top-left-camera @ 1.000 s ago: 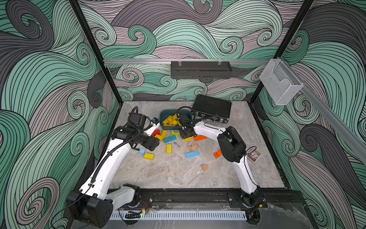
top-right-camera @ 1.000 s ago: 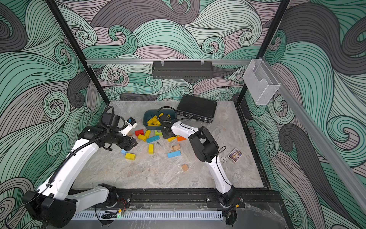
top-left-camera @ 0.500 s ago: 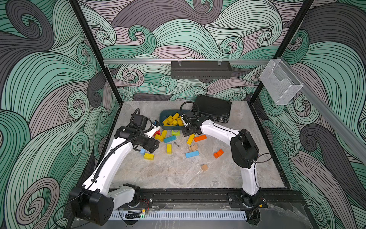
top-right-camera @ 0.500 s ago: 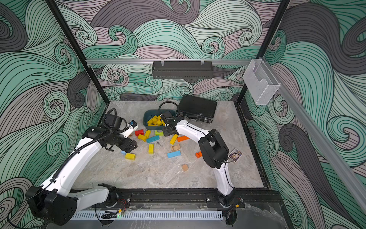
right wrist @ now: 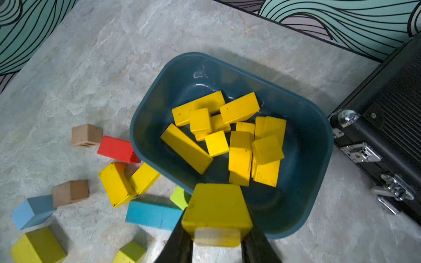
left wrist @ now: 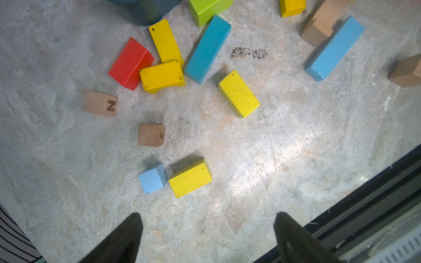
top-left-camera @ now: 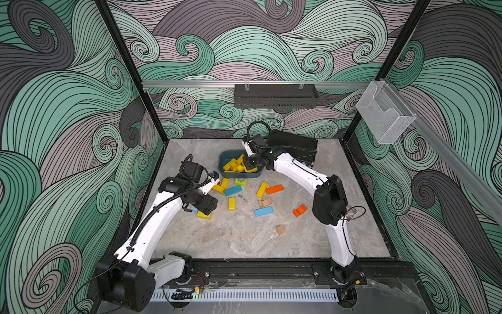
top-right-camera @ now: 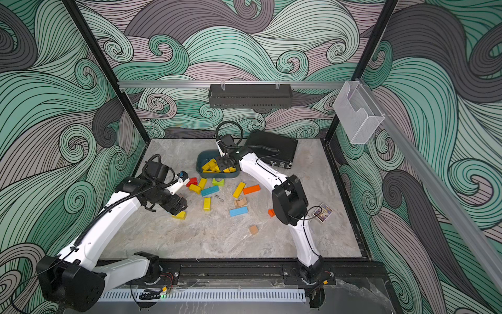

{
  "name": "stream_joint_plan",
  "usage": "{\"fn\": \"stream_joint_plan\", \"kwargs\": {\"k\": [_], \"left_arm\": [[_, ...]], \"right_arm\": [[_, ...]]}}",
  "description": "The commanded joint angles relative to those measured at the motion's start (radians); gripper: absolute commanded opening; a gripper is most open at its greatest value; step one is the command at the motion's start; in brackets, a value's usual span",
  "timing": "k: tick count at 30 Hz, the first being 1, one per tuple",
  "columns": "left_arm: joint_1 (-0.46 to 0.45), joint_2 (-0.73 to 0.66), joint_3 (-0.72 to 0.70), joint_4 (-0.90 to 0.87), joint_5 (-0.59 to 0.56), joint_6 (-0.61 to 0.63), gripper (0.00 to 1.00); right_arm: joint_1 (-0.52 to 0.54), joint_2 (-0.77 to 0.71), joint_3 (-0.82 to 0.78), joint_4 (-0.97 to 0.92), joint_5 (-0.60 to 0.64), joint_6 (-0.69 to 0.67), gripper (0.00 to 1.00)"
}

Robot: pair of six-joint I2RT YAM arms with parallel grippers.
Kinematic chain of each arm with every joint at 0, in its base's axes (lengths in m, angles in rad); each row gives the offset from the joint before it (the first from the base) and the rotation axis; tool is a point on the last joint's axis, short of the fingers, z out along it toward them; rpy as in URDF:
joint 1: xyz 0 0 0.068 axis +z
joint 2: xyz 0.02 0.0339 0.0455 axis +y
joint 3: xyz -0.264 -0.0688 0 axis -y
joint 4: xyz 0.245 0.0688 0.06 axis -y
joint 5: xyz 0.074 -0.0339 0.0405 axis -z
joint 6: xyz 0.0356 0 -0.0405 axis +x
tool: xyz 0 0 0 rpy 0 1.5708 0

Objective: Pick out the yellow building blocks
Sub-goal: Place the building block in the storage box.

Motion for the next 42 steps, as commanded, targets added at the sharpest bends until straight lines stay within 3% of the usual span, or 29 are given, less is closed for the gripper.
{"fn": "stream_joint_plan", "kwargs": {"k": [1, 15, 30, 38, 42], "left_arm": [[0.007, -0.032, -0.013, -0.037, -0.006, 0.007, 0.91], [0.008, -0.044, -0.059, -0.029, -0.011, 0.041, 0.91], [0.009, -0.031, -0.085, -0.008, -0.008, 0.074, 0.92], [0.008, -0.021, -0.096, 0.014, -0.006, 0.068, 0.92], [0.009, -0.015, -0.082, 0.001, -0.011, 0.064, 0.92]], "right_arm": [[-0.037, 0.079, 0.09, -0.038, -0.028, -0.023, 0.29], [-0.081, 0.317, 0.398, -0.059, -0.053, -0.051, 0.3], [-0.08, 0.373, 0.407, -0.058, -0.047, -0.058, 0.33], [-0.074, 0.377, 0.401, -0.076, -0.054, -0.067, 0.46], [-0.073, 0.359, 0.397, -0.097, -0.042, -0.071, 0.46]]}}
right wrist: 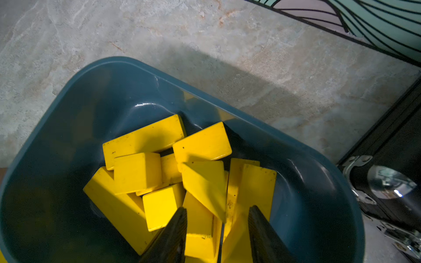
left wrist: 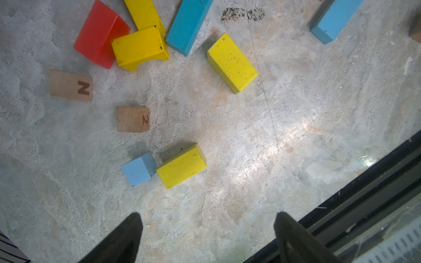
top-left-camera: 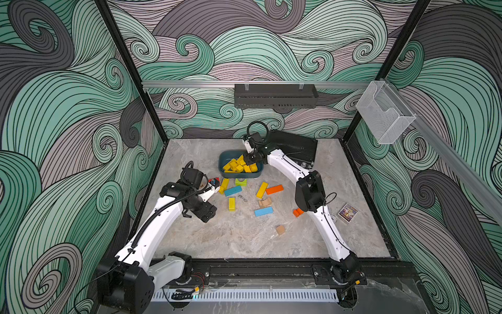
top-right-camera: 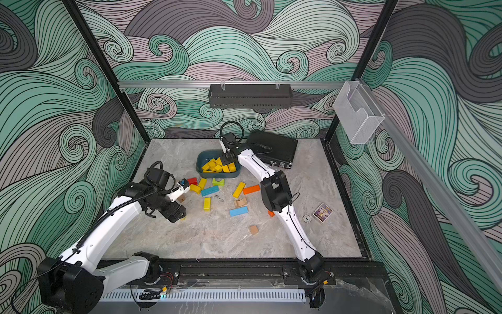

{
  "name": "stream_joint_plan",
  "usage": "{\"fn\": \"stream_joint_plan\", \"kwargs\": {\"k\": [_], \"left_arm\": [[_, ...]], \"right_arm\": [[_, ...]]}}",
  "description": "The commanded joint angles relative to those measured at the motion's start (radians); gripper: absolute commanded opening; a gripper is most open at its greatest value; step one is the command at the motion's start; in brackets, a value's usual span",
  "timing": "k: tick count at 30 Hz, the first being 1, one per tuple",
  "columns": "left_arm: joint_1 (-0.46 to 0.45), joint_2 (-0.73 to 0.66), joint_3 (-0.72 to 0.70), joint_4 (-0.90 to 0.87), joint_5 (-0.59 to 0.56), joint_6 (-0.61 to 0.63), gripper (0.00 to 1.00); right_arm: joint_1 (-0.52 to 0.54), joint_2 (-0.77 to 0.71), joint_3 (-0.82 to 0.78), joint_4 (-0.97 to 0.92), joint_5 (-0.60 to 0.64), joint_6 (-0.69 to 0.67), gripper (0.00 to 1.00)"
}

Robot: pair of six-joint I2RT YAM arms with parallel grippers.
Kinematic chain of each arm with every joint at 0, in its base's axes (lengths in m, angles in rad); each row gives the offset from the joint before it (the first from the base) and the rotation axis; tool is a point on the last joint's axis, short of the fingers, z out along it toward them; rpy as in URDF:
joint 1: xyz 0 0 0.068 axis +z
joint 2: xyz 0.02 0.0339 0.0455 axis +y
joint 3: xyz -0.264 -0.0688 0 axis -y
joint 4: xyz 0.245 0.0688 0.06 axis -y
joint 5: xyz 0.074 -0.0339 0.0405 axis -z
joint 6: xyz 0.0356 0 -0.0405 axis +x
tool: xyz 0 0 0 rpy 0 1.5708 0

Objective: Pick out the yellow building blocks
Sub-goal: Place the building block in the storage box, then pick up the building block from the center of the board.

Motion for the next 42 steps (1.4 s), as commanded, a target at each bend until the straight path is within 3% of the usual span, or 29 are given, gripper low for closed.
{"fn": "stream_joint_plan", "kwargs": {"k": [1, 13, 22, 29, 42], "left_arm": [[0.007, 0.0, 0.015, -0.012, -0.011, 0.0, 0.92], [0.008, -0.04, 0.005, -0.008, -0.042, -0.015, 0.92], [0.012, -0.048, -0.009, 0.004, -0.059, 0.032, 0.93], [0.026, -0.005, 0.009, 0.036, -0.042, 0.035, 0.93], [0.089, 0.191, 0.102, 0.096, 0.004, 0.12, 0.94]], "right_arm": [[0.007, -0.018, 0.006, -0.026, 0.008, -0.01, 0.47], [0.018, -0.304, -0.188, -0.043, 0.0, 0.005, 0.47], [0.055, -0.599, -0.628, -0.037, -0.001, 0.011, 0.46], [0.065, -0.818, -0.962, 0.028, -0.014, 0.095, 0.46], [0.095, -1.147, -1.313, 0.059, 0.014, 0.24, 0.46]]}}
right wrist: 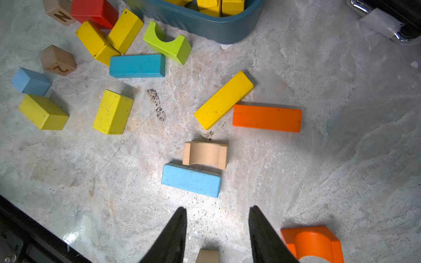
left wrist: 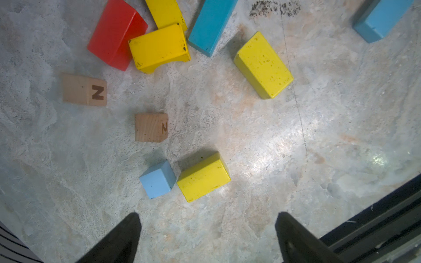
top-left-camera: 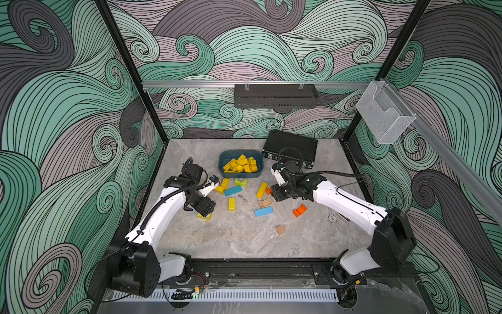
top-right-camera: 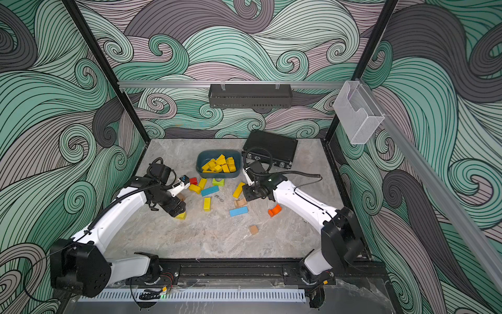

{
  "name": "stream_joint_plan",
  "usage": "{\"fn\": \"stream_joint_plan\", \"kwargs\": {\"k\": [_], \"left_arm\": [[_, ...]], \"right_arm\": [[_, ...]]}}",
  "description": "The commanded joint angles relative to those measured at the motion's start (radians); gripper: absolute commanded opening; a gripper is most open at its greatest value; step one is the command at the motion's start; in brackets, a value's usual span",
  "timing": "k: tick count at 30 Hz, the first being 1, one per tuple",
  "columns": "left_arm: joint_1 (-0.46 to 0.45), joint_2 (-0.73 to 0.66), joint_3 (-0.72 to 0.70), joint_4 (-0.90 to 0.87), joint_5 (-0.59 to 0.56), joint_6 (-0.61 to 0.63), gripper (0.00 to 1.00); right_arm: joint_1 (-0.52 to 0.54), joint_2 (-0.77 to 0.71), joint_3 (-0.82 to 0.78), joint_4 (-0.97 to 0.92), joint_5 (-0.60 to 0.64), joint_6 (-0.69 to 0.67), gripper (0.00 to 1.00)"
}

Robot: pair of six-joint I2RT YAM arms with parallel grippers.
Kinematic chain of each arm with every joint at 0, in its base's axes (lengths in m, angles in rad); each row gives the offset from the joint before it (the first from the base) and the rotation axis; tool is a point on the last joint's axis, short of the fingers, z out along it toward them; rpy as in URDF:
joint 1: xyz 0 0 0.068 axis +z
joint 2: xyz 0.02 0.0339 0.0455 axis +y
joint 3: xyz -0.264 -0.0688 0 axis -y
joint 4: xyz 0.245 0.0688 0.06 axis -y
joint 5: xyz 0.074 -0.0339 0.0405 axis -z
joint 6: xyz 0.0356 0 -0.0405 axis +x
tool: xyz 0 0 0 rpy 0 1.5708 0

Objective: Pick out the yellow building blocks
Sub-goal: Pick up the building block from the center of the board.

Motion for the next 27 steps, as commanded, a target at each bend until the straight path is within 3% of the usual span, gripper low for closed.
{"fn": "stream_joint_plan", "kwargs": {"k": [1, 8, 18, 27], "left_arm": [[0.029, 0.064, 0.081, 0.019, 0.035, 0.058, 0.94], [0.042, 0.245, 0.187, 0.045, 0.036, 0.156, 0.9], [0.041, 0.465, 0.369, -0.042, 0.195, 0.301, 0.83], [0.035, 0.589, 0.446, -0.075, 0.209, 0.395, 0.79]], "right_arm": [[0.014, -0.082, -0.067, 0.015, 0.026, 0.068, 0.46], [0.019, -0.188, -0.21, 0.052, 0.058, 0.106, 0.46], [0.019, -0.198, -0.268, 0.052, 0.07, 0.109, 0.46], [0.019, -0.202, -0.295, 0.057, 0.083, 0.116, 0.46]]}}
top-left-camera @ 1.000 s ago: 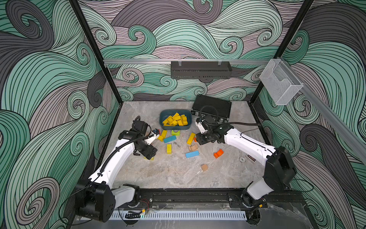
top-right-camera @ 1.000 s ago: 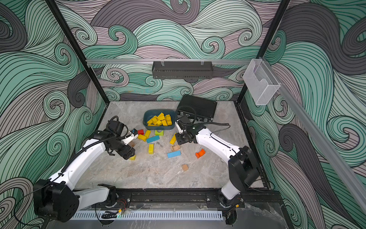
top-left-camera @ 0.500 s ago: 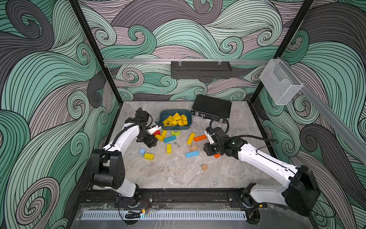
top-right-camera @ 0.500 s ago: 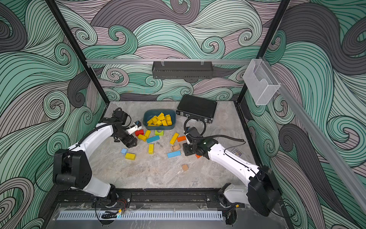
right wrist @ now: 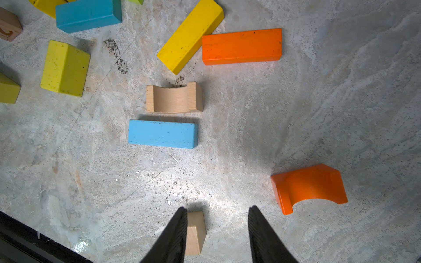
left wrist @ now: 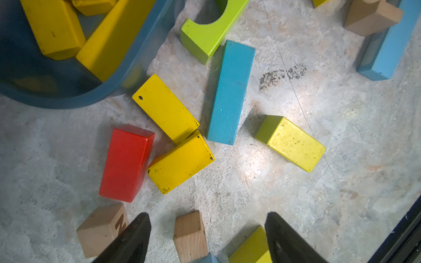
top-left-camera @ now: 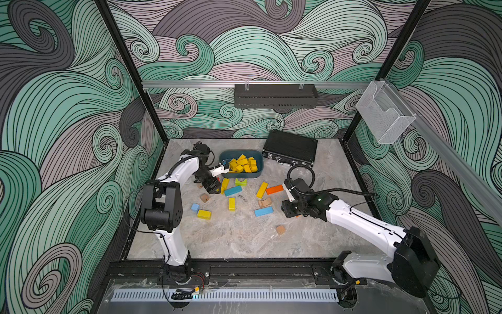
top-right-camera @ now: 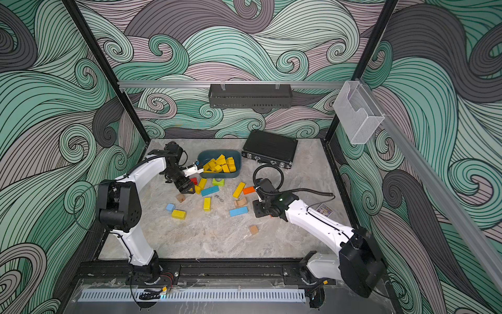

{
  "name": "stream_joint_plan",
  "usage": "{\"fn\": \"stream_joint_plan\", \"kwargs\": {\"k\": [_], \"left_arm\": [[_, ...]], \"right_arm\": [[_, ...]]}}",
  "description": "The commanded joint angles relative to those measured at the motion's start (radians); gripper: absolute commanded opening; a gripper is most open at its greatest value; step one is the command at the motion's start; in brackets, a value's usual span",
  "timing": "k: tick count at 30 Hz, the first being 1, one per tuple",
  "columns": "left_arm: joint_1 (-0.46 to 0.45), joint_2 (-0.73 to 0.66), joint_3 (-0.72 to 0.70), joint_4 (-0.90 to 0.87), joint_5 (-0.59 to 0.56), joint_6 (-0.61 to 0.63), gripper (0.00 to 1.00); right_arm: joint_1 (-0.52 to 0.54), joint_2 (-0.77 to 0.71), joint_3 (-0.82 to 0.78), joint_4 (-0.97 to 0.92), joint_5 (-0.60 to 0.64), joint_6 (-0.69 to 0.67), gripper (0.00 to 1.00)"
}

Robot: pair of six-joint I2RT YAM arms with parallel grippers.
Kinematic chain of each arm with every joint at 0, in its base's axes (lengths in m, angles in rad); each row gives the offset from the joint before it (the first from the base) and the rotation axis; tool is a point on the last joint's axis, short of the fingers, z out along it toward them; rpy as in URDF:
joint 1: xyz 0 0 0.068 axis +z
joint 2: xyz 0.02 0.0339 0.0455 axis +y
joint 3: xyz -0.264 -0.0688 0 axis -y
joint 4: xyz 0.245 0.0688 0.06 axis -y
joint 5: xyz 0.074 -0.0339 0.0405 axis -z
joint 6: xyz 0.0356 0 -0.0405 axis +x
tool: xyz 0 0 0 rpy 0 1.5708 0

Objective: Pick out the yellow building blocks
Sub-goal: Pick up the building block from the center of the board.

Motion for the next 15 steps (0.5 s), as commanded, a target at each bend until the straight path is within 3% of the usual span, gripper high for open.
{"fn": "stream_joint_plan", "kwargs": {"k": [1, 15], "left_arm": [[-0.004, 0.035, 0.02, -0.047, 0.033, 0.067, 0.79], [-0.036, 0.098, 0.028, 0.017, -0.026, 0.109, 0.81]], "right_arm": [[0.004, -0.013, -0.012, 0.011, 0.027, 0.019, 0.46], [0.003, 0.031, -0.004, 0.01, 0.024, 0.017, 0.46]]}}
